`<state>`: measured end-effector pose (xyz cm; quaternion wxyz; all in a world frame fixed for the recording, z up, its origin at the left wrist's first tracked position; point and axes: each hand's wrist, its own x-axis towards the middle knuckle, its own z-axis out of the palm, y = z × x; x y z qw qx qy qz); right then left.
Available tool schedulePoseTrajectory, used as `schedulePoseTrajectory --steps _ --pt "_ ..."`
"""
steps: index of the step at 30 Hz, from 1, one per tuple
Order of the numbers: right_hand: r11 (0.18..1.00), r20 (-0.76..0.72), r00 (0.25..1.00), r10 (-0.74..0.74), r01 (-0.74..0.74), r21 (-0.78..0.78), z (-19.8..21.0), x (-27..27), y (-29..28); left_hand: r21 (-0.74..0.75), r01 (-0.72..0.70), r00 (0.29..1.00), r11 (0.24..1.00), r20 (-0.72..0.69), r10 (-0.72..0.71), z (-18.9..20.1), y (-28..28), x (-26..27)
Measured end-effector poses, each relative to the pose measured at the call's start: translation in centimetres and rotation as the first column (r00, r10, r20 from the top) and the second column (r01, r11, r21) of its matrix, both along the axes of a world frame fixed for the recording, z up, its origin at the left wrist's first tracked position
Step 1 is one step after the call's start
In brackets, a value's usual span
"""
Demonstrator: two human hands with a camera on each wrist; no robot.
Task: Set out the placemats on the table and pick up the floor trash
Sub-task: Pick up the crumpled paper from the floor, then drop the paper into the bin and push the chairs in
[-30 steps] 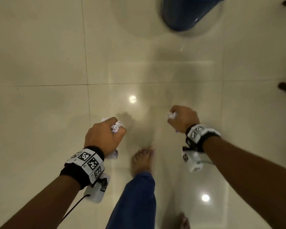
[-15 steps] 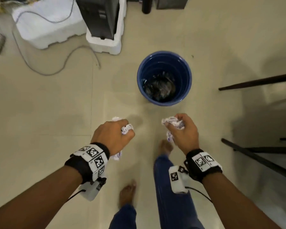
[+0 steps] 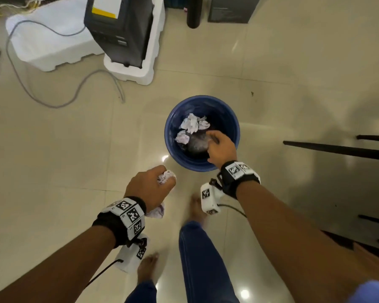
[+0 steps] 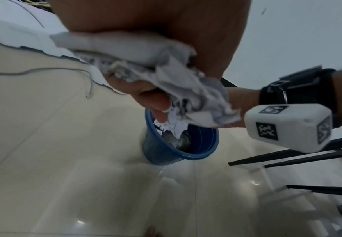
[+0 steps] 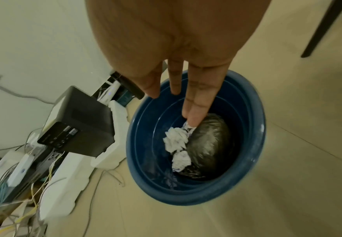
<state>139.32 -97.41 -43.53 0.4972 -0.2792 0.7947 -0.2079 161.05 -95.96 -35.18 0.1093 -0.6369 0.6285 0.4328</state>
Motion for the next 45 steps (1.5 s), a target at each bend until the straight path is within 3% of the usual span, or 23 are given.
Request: schedulePoseTrajectory --steps 4,11,15,21,28,33,38,45 --pt "1.000 -0.054 0.998 0.011 -0.012 -0.019 -0.6 -2.7 5.0 0.038 0.015 0.999 0.999 -0.052 -0.013 -1.2 -1.7 -4.3" --pt "0.997 -0.022 0.999 -0.041 0.042 0.059 -1.6 -5.8 11.1 -0.199 0.267 0.957 0.943 -0.061 -0.283 -3.4 -8.8 -11.2" --pt "0.997 -0.026 0.998 -0.063 0.064 0.037 -1.5 -6.6 11.7 -0.020 0.379 0.921 0.925 -0.086 -0.379 -5.2 -10.4 -11.4" --pt "0.997 -0.008 0.997 -0.076 0.076 0.004 0.2 -6.7 10.5 -0.102 0.429 0.902 0.898 -0.014 -0.432 -4.4 -6.5 -8.0" --pt "0.999 0.016 0.999 -0.029 0.029 0.027 3.6 -4.5 12.8 0.040 0.311 0.950 0.950 -0.005 -0.311 -1.4 2.0 -2.4" --pt "0.998 -0.012 0.999 0.035 -0.034 0.043 8.1 -1.0 19.3 0.079 0.326 0.945 0.942 -0.026 -0.325 2.1 8.4 1.3" --pt "0.991 -0.094 0.987 0.129 -0.124 0.058 16.5 3.6 29.5 -0.005 0.473 0.879 0.881 -0.060 -0.473 10.3 14.7 3.5" --pt "0.977 -0.106 0.974 -0.202 0.194 -0.085 30.3 8.8 49.7 -0.086 0.606 0.777 0.791 -0.148 -0.611 24.0 26.1 2.9"
